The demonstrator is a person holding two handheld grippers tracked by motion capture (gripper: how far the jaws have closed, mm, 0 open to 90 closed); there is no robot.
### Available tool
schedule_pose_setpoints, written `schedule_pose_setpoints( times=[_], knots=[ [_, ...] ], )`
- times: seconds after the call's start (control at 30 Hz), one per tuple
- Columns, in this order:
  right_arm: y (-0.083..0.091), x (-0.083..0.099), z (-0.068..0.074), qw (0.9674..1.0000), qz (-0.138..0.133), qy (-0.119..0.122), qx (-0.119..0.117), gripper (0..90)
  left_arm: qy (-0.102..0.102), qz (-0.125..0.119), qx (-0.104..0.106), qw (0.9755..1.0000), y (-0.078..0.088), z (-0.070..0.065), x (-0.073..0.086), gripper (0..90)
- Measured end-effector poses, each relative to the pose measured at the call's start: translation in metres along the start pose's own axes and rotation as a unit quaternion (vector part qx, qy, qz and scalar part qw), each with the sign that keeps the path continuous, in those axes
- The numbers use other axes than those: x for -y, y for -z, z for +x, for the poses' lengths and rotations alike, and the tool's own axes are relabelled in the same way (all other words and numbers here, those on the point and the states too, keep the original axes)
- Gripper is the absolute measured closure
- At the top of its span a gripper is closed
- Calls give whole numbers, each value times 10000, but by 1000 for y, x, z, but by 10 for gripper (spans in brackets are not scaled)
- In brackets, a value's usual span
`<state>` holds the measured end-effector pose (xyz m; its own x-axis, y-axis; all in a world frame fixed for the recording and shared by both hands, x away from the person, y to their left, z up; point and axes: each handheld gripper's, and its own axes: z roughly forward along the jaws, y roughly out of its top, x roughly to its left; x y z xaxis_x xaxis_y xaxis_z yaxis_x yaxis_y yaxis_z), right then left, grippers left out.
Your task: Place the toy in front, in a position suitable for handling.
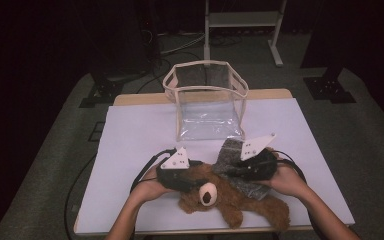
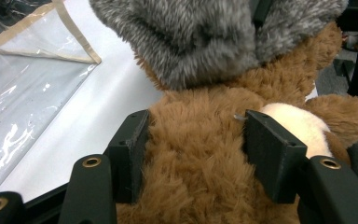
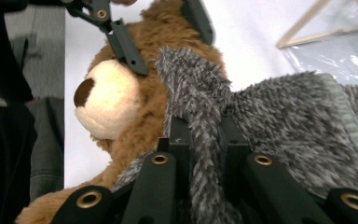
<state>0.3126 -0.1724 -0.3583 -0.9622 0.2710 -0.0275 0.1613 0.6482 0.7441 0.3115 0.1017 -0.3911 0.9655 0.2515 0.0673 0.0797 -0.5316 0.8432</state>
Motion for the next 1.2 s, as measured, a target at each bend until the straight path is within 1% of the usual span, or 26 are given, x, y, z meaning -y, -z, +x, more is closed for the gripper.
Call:
schedule_pose_setpoints(
  times=[0.07, 0.13, 0.17, 0.2, 0.27, 0.3, 0.37, 0.4, 0.47, 0.5, 0.57, 0.63, 0.67, 0.7, 0.73, 0.8, 0.83, 0.87, 0.93, 1.07, 1.1, 1.13, 1.2],
  knots=[
    [8, 7, -3, 9999, -81, -71, 119, 788, -3, -8, -13, 10000, 0, 1, 0, 415],
    [16, 13, -5, 9995, -193, -183, 182, 788, -27, 11, -14, 10000, 0, 1, 0, 415],
    [21, 15, -4, 9992, -254, -240, 216, 788, -40, 17, -13, 10000, 0, 1, -1, 415],
    [25, 16, -1, 9989, -314, -241, 231, 787, -48, 19, -18, 10000, 0, 1, -1, 415],
    [31, 16, 8, 9986, -430, -193, 235, 787, -51, 19, -24, 10000, 0, 1, -1, 415],
    [35, 15, 15, 9982, -529, -123, 237, 786, -49, 22, -25, 10000, 0, 1, -1, 414],
    [37, 15, 26, 9977, -635, -6, 230, 787, -61, 27, -29, 10000, 0, 1, -1, 414],
    [36, 17, 30, 9978, -615, 28, 245, 787, -70, 24, -20, 10000, 1, 1, -1, 414],
    [29, 23, 31, 9985, -442, 51, 308, 787, -68, -42, -23, 10000, 2, 1, -1, 408],
    [24, 30, 29, 9987, -365, -7, 346, 787, -112, -74, -36, 9999, 5, 2, -2, 402],
    [23, 41, 22, 9978, -568, -219, 255, 789, -158, -176, -26, 9997, 11, 3, -4, 379],
    [25, 47, 15, 9969, -634, -288, 355, 789, -121, -345, -8, 9993, 18, 5, -5, 365],
    [26, 48, 12, 9966, -666, -330, 346, 789, -147, -370, -18, 9992, 24, 6, -6, 363],
    [27, 51, 7, 9962, -710, -402, 305, 790, -164, -334, -46, 9993, 27, 6, -6, 359],
    [28, 53, 4, 9961, -718, -414, 303, 789, -162, -313, -60, 9994, 30, 6, -4, 358],
    [30, 56, -1, 9957, -744, -464, 306, 789, -116, -317, -14, 9994, 33, 7, 1, 359],
    [31, 57, -3, 9956, -754, -475, 297, 789, -72, -323, 42, 9994, 33, 7, 4, 359],
    [32, 58, -5, 9956, -755, -479, 294, 789, -81, -312, 122, 9994, 31, 6, 8, 359],
    [31, 58, -7, 9954, -776, -498, 265, 789, -33, -277, 181, 9994, 26, 7, 11, 366],
    [29, 53, -8, 9961, -698, -463, 286, 788, 12, -152, 204, 9997, 14, 7, 16, 379],
    [28, 51, -8, 9963, -671, -451, 289, 788, 2, -166, 203, 9997, 11, 6, 17, 380],
    [29, 48, -8, 9965, -630, -437, 327, 787, 28, -209, 224, 9995, 8, 6, 17, 381],
    [31, 40, -5, 9964, -626, -360, 433, 788, 16, -204, 252, 9995, 5, 6, 16, 381]
  ],
)
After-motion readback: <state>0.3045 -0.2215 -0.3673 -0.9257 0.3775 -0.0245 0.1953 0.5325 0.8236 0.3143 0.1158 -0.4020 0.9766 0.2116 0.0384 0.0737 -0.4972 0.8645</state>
